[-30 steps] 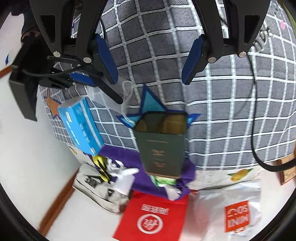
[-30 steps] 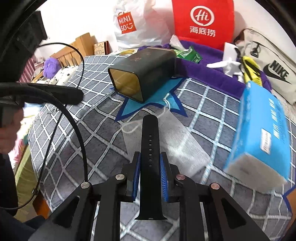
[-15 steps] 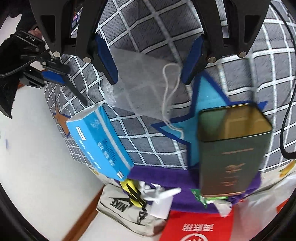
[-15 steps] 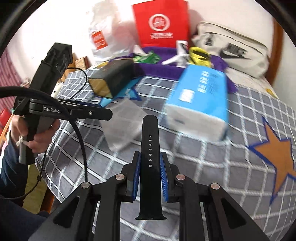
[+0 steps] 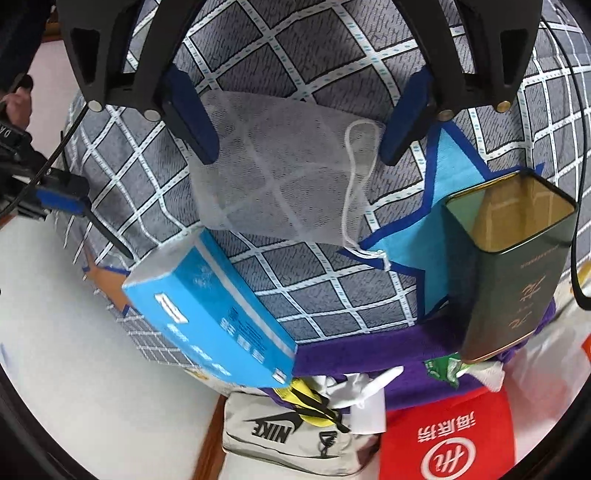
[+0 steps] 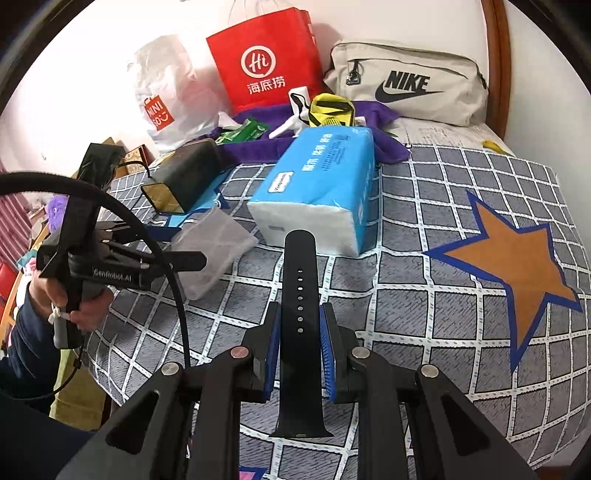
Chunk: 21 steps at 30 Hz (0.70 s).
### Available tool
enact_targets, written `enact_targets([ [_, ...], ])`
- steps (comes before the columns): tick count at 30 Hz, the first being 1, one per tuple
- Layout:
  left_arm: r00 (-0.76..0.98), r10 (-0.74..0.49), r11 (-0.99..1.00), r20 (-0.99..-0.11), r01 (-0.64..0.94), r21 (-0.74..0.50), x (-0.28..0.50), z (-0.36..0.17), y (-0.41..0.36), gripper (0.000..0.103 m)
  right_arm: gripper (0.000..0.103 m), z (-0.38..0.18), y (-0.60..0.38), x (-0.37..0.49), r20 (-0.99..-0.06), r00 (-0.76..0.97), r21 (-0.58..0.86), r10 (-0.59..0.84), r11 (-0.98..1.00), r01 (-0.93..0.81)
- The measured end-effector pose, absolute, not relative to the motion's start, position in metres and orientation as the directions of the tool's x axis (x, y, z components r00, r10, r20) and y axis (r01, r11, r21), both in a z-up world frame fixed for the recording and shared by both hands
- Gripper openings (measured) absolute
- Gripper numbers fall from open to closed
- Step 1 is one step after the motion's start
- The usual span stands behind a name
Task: Organize soft objects
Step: 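Lift the black strap with the right tool while the left tool grasps the white mesh bag, then carry the white mesh bag with the left tool while the right tool carries the strap to the towel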
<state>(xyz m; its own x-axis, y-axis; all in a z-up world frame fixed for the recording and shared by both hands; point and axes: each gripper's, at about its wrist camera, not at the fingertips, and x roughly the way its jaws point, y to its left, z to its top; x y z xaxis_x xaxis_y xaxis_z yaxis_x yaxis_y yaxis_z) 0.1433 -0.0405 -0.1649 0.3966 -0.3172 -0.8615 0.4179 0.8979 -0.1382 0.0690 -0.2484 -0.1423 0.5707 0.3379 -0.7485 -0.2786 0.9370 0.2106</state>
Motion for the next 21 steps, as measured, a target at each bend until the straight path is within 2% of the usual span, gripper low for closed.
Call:
enact_targets([
  [6,0.432,-0.218,0.897,-0.875,0.441,-0.005,0.139,-0.170,-0.058,0.094,0.021,-0.151,-0.251,0.072,-0.753,0.560,0.227,0.346,0.935,-0.273],
  [8,0.445,-0.225,0.898,-0.867,0.441,-0.006,0.139,-0.170,-0.057,0.093,0.021,-0.153,-0.252,0.073,-0.751,0.557,0.239,0.354,0.933,-0.270],
  [10,0.469,-0.237,0.892,-0.851,0.453,0.001,0.137,-0.167,-0.056,0.072,0.021,-0.154,-0.254,0.072,-0.750,0.559,0.242,0.353,0.933,-0.265],
  [11,0.484,-0.253,0.888,-0.838,0.459,-0.002,0.135,-0.164,-0.055,0.056,0.021,-0.155,-0.254,0.072,-0.750,0.559,0.244,0.353,0.934,-0.263],
  [13,0.478,-0.266,0.884,-0.837,0.467,-0.014,0.136,-0.162,-0.054,0.038,0.021,-0.156,-0.255,0.072,-0.751,0.558,0.246,0.353,0.934,-0.259],
  [14,0.470,-0.286,0.878,-0.835,0.477,-0.032,0.136,-0.160,-0.052,0.023,0.021,-0.156,-0.255,0.072,-0.752,0.557,0.246,0.352,0.934,-0.258],
  [16,0.459,-0.302,0.874,-0.836,0.482,-0.051,0.136,-0.159,-0.052,0.018,0.021,-0.156,-0.256,0.072,-0.751,0.560,0.243,0.350,0.935,-0.258],
  [17,0.456,-0.310,0.871,-0.834,0.489,-0.056,0.136,-0.158,-0.051,0.011,0.021,-0.155,-0.256,0.072,-0.749,0.561,0.244,0.352,0.934,-0.259],
  [21,0.449,-0.339,0.867,-0.827,0.491,-0.088,0.134,-0.154,-0.049,0.008,0.021,-0.150,-0.256,0.071,-0.742,0.570,0.241,0.353,0.934,-0.264],
])
